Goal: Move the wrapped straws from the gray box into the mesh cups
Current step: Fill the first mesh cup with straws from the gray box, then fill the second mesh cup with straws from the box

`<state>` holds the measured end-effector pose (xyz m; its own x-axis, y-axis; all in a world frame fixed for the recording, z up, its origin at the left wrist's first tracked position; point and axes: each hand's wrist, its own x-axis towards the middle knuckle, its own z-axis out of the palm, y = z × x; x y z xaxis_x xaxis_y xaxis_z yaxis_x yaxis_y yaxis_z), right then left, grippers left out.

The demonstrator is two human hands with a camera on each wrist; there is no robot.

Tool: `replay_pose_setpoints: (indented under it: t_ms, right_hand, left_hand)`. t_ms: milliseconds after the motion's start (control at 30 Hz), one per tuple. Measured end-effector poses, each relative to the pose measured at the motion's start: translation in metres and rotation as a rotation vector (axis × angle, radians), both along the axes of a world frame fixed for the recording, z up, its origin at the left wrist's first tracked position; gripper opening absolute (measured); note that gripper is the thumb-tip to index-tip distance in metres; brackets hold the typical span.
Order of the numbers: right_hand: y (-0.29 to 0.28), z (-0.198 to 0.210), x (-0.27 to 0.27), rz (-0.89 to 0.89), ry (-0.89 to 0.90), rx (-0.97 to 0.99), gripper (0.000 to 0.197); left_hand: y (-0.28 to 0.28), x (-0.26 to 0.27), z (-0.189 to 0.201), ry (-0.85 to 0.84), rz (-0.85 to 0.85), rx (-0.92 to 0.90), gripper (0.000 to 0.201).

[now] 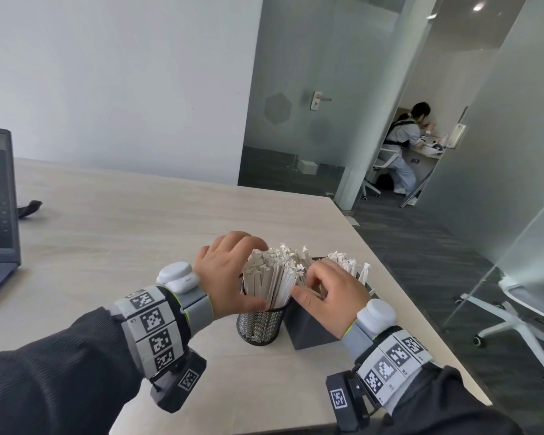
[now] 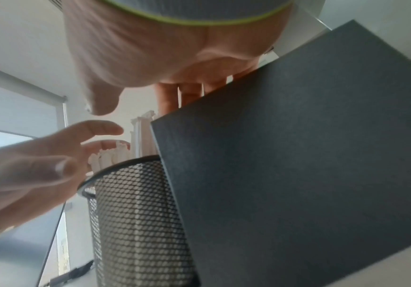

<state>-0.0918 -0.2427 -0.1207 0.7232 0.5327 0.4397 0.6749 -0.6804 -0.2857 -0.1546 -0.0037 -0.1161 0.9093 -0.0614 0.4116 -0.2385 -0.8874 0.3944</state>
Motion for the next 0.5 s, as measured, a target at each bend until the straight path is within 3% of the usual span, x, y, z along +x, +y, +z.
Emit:
replay_pose_setpoints:
  t_ms: [133,200,367,500]
  right_hand:
    - [-0.006,-0.002,-0.004,-0.044,0.096,-0.358,0.07]
    - [-0.004,-0.004,-0.005,-0.086,0.087,-0.468,0.069]
    - [0.006,0.002,-0.006,-0.179,0.126,-0.528,0.053]
    - [0.007,0.007,-0.004,-0.223,0.167,-0.573,0.051]
  left_hand:
    - [0.002,-0.01,0.004,-0.194,-0.14,0.074,0.024]
    - [-0.003,-0.014,0.012,-0.123,-0.233,0.107,0.011]
    - [-0.022,-0.016,0.018,0.147,-0.2,0.359,0.022]
    - [-0.032,-0.009,0.02,0.21,-0.156,0.461,0.025]
